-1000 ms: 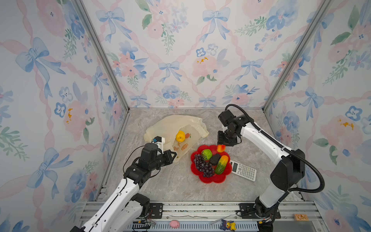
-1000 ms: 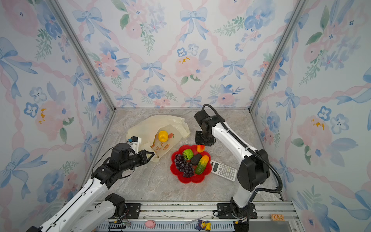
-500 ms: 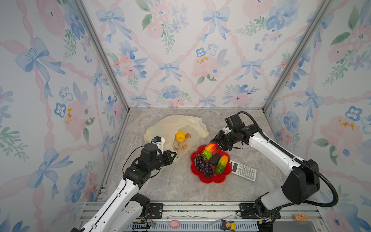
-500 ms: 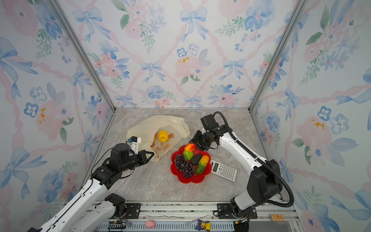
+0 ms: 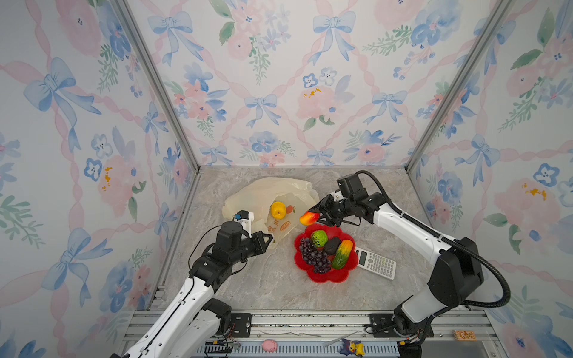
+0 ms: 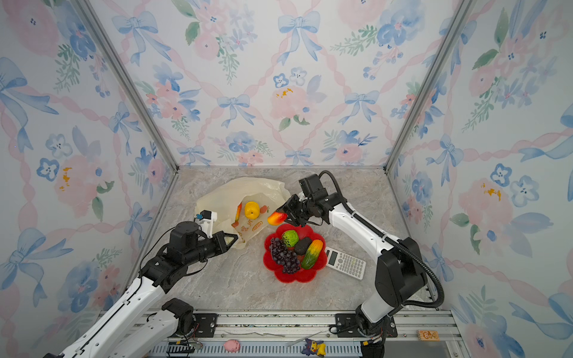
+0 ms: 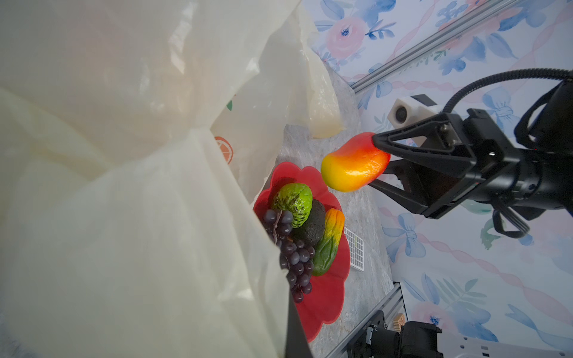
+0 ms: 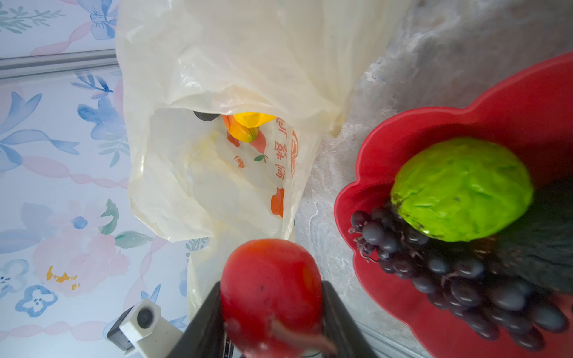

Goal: Place the fruits into the plastic bag
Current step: 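Grasp the mango and carry it into the bag mouth with the right gripper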

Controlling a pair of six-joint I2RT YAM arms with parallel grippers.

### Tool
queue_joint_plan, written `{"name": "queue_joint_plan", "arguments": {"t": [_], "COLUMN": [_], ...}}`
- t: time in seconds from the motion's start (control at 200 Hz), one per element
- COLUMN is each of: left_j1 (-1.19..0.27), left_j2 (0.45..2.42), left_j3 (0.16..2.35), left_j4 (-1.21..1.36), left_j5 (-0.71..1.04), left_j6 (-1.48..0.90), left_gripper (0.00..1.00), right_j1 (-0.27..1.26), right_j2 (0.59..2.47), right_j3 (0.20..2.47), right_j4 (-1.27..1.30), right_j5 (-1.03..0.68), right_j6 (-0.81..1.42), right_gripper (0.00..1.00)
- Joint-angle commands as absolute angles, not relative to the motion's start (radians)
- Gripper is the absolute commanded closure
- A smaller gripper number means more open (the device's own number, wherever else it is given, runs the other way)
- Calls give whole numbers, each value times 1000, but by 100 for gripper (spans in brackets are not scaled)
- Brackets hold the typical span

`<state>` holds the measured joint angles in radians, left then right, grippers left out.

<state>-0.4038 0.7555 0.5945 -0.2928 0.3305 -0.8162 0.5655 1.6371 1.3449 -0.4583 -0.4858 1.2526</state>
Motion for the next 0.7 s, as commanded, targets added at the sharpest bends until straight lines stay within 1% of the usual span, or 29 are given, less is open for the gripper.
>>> {"name": "queue_joint_plan", "arguments": {"t": [0.0, 0.515, 0.695], "left_j1": [-395, -395, -394], "left_j2": [740, 728, 721], "left_j3": [588, 575, 572], "left_j4": [-282, -282, -282], "left_j5": [341, 336, 336], "left_j6": [-826, -839, -841], "left_gripper": [100, 100, 100], "right_j1": [600, 719, 748], "right_j2": [1707, 1981, 2062], "right_j3": [1410, 1596, 1630], "right_j4": [-388, -195, -119], "right_j5": [-508, -543, -546], "right_j6": [1294, 1415, 1468], "right_gripper": [65, 66, 66]}}
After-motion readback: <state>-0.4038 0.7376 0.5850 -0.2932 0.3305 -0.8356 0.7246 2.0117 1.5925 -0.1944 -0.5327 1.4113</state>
